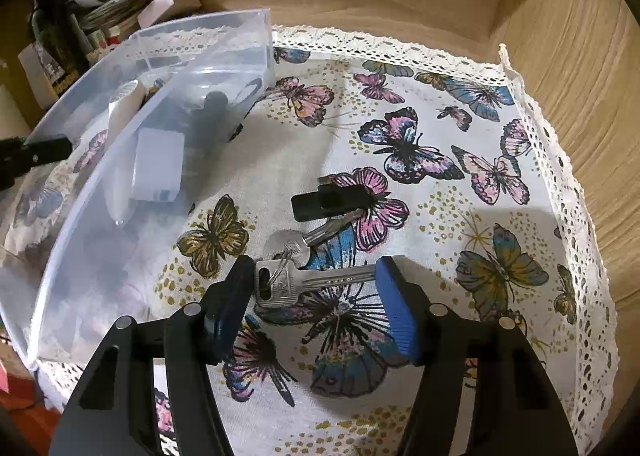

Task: Organize rigid objects
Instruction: 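Grasp the silver keys on the cloth with the right gripper, then lower the silver keys into the box and open the right gripper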

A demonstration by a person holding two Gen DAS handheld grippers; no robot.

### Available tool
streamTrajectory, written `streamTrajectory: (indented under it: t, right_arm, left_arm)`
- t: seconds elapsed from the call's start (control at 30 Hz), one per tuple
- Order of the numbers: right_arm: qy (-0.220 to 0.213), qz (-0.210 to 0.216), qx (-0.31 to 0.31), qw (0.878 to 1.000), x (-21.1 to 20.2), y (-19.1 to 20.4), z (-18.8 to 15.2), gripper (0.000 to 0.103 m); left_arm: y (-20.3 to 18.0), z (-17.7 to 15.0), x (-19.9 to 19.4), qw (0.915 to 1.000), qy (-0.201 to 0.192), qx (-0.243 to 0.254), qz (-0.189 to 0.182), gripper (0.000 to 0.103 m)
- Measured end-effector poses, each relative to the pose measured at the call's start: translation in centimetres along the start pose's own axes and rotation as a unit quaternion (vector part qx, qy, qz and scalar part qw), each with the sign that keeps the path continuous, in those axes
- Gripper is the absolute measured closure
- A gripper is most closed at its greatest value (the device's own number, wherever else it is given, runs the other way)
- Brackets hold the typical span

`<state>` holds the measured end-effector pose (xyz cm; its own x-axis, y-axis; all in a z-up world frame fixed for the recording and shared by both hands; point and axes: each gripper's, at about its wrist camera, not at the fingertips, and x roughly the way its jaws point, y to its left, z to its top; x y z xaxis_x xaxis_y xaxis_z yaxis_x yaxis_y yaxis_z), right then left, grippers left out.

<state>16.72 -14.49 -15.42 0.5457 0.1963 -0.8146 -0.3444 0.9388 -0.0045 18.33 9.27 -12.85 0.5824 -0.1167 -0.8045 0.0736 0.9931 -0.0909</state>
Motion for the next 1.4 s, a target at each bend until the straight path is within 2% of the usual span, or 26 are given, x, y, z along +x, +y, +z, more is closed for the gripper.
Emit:
streamTrajectory:
  t: [0.4, 0.67, 0.83, 0.97, 1.17, 1.4]
  right_arm:
    - [-0.103, -0.017, 0.022, 0.994, -6.4, 0.3, 2.3, 0.044]
    - [-0.163, -0.001, 0.014, 0.987, -9.6, 2.0, 4.6, 0.044]
    - [-0.187, 0.030, -0.002, 0.982, -10.8, 3.5, 6.1, 0.044]
    - [-0.188, 0.049, -0.024, 0.981, -10.7, 5.1, 6.8, 0.044]
    - [-0.167, 0.070, -0.045, 0.982, -8.6, 7.0, 7.7, 0.044]
    - [-0.110, 0.083, -0.064, 0.988, -4.5, 8.5, 9.5, 0.044]
  left_arm:
    - [0.0, 0.0, 0.0, 1.0000, 0.000, 0.000, 0.000, 0.088]
    - [0.0, 0.1, 0.0, 1.0000, 0.000, -0.002, -0.003, 0.088]
    - [0.1, 0.1, 0.0, 1.0000, -0.001, -0.001, -0.001, 0.088]
    - [0.0, 0.1, 0.0, 1.0000, -0.002, -0.003, -0.002, 0.088]
    - [0.0, 0.0, 0.0, 1.0000, -0.003, -0.001, 0.000, 0.088]
    - [-0.1, 0.0, 0.0, 1.0000, -0.004, 0.000, 0.000, 0.088]
